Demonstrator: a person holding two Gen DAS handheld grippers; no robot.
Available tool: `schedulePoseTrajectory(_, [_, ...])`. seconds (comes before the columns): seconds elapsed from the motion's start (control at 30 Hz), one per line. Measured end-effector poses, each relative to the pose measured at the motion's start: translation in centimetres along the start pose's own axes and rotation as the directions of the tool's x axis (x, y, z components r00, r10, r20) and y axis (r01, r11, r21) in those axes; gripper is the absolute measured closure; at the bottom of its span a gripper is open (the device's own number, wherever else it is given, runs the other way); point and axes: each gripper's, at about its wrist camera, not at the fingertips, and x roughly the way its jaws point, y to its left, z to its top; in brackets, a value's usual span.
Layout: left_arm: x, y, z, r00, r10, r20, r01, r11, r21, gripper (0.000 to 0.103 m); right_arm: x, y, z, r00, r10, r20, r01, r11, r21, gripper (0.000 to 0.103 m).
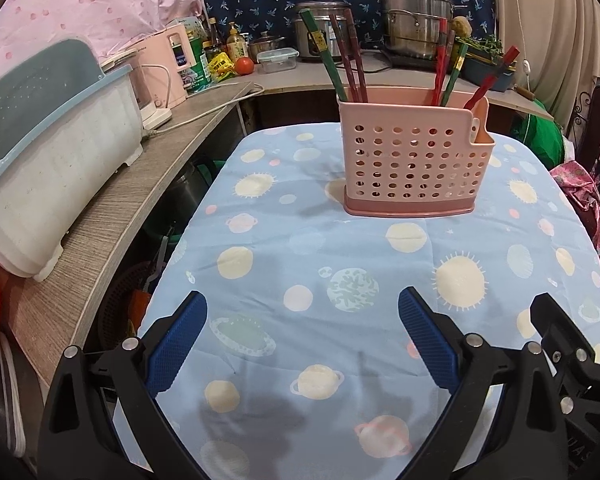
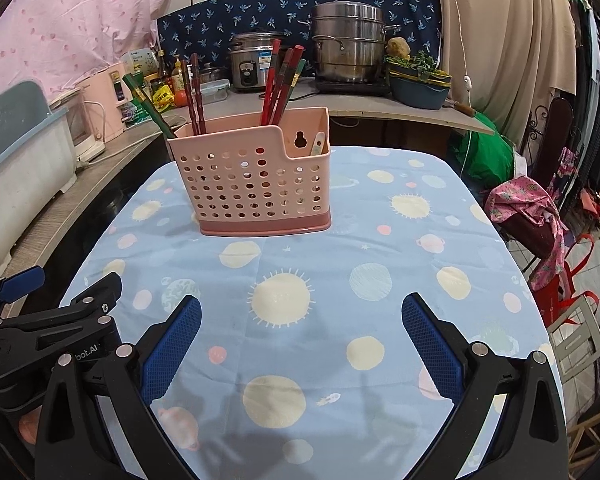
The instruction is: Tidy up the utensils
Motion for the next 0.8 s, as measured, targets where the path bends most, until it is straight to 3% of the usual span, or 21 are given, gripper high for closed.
schedulePoseTrajectory(0.8, [0.62,-0.31,0.98,1.000,0.010,0.008,-0.010,1.000,0.000,0.011,0.59,-0.26,0.74,1.000,0.000,0.007,0.000,1.000,0.011,0.006])
